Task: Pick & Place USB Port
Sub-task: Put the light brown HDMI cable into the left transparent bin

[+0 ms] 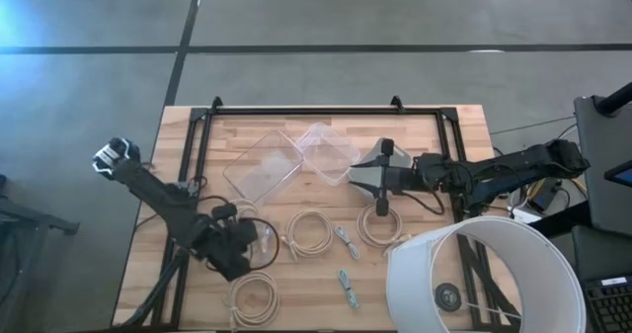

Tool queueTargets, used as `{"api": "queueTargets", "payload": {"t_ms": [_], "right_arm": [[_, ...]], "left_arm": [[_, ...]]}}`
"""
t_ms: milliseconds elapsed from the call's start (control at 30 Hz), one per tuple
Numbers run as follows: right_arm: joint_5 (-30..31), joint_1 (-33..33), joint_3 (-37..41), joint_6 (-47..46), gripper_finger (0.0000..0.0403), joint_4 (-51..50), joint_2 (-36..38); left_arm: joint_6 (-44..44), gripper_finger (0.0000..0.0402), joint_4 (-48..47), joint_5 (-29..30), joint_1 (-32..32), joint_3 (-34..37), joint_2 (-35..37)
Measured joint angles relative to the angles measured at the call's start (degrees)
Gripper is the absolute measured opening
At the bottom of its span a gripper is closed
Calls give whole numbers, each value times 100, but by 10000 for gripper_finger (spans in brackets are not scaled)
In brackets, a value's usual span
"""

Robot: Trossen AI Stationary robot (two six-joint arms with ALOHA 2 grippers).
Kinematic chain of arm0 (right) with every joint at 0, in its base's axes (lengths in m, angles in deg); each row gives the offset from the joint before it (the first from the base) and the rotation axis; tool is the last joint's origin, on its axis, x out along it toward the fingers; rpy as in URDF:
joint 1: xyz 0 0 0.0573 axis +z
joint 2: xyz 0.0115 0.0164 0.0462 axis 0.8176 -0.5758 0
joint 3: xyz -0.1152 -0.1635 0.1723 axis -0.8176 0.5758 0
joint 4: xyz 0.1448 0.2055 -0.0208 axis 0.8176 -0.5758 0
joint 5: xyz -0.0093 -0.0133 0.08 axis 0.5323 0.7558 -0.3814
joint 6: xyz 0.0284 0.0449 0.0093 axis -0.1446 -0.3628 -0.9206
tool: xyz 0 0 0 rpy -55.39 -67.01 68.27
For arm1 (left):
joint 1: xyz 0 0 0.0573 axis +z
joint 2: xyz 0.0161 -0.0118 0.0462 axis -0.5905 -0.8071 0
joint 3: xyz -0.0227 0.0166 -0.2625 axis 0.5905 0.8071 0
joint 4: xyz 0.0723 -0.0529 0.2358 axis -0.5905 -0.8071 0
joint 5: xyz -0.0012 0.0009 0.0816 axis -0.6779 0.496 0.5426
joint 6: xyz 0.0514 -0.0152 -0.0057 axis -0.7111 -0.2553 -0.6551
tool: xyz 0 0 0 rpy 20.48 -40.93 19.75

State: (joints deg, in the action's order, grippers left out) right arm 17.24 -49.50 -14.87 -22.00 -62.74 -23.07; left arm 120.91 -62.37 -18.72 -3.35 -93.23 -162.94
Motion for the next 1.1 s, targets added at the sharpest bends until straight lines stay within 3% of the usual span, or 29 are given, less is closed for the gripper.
{"api": "queueTargets", "payload": {"t_ms": [167, 333, 600, 800, 1100], "right_arm": [[-2, 0, 0, 0, 178, -3, 0], [-2, 0, 0, 0, 178, -3, 0], [-2, 0, 0, 0, 178, -1, -2], [-2, 0, 0, 0, 178, -1, -2], [-2, 0, 2, 0, 178, -1, -2]], "left_arm": [[-616, 22, 1, 487, -5, -430, 2], [-1208, 23, -275, 1554, 22, -719, 2], [-1568, 24, -512, 2655, 542, -875, 2], [-1333, 24, -901, 2589, 1441, -694, 9], [-1251, 25, -587, 2243, 2632, 178, 9]]}}
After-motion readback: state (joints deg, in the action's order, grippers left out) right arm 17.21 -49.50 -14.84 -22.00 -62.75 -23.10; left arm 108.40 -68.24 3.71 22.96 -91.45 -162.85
